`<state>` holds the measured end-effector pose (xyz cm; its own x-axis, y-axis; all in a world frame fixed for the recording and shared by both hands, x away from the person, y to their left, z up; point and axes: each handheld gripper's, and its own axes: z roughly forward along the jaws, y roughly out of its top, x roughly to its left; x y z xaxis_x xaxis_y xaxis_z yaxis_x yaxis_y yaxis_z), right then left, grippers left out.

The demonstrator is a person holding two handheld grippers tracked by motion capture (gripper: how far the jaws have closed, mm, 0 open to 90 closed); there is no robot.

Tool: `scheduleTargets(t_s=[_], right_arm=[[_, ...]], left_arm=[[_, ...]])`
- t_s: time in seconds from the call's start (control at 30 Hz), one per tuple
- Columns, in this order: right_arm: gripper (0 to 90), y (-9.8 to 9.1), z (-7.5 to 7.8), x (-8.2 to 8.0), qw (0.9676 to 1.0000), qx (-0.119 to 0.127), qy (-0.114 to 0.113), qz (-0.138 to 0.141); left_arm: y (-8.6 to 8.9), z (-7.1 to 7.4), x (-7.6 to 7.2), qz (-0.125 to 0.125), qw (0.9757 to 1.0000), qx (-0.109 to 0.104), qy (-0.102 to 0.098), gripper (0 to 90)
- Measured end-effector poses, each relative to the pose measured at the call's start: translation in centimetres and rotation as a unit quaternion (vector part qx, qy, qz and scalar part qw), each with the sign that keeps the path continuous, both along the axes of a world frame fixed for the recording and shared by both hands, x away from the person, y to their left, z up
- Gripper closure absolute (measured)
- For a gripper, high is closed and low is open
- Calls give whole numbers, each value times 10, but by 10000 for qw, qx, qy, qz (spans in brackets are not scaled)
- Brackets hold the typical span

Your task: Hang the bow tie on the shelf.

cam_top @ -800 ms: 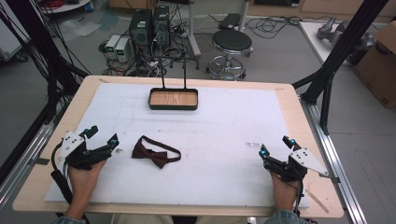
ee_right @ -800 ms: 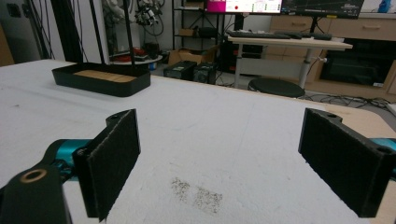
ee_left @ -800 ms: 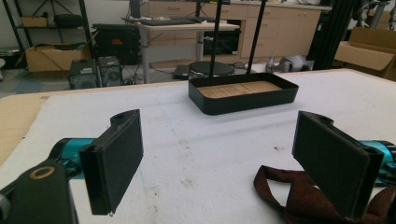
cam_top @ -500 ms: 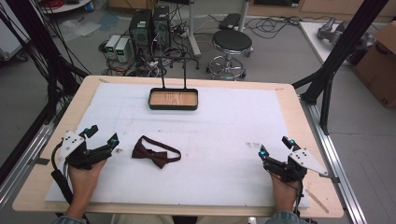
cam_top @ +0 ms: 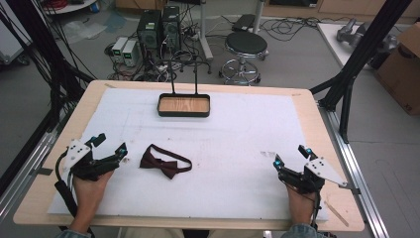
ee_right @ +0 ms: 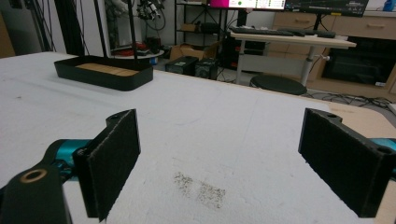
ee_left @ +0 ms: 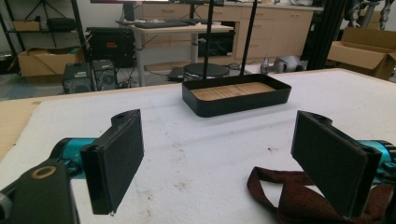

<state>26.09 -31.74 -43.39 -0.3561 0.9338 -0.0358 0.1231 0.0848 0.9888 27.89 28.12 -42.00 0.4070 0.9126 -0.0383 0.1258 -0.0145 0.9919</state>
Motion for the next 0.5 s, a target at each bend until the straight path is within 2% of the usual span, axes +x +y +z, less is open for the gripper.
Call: scheduleTargets(t_s=[0.33, 0.43, 0.47, 0.5], right_arm=[[117, 0, 0, 0, 10000, -13, 21, -7], [117, 0, 0, 0, 10000, -24, 27, -15], [117, 0, 0, 0, 10000, -23, 31, -15], [117, 0, 0, 0, 10000, -40, 24, 0]], left_arm=[[-6, -1, 4, -214, 9995, 197, 154, 174], [-10, -2, 5, -464, 9984, 279, 183, 174], [-12, -3, 6, -662, 9972, 287, 176, 178], [-12, -3, 6, -662, 9972, 287, 176, 181]])
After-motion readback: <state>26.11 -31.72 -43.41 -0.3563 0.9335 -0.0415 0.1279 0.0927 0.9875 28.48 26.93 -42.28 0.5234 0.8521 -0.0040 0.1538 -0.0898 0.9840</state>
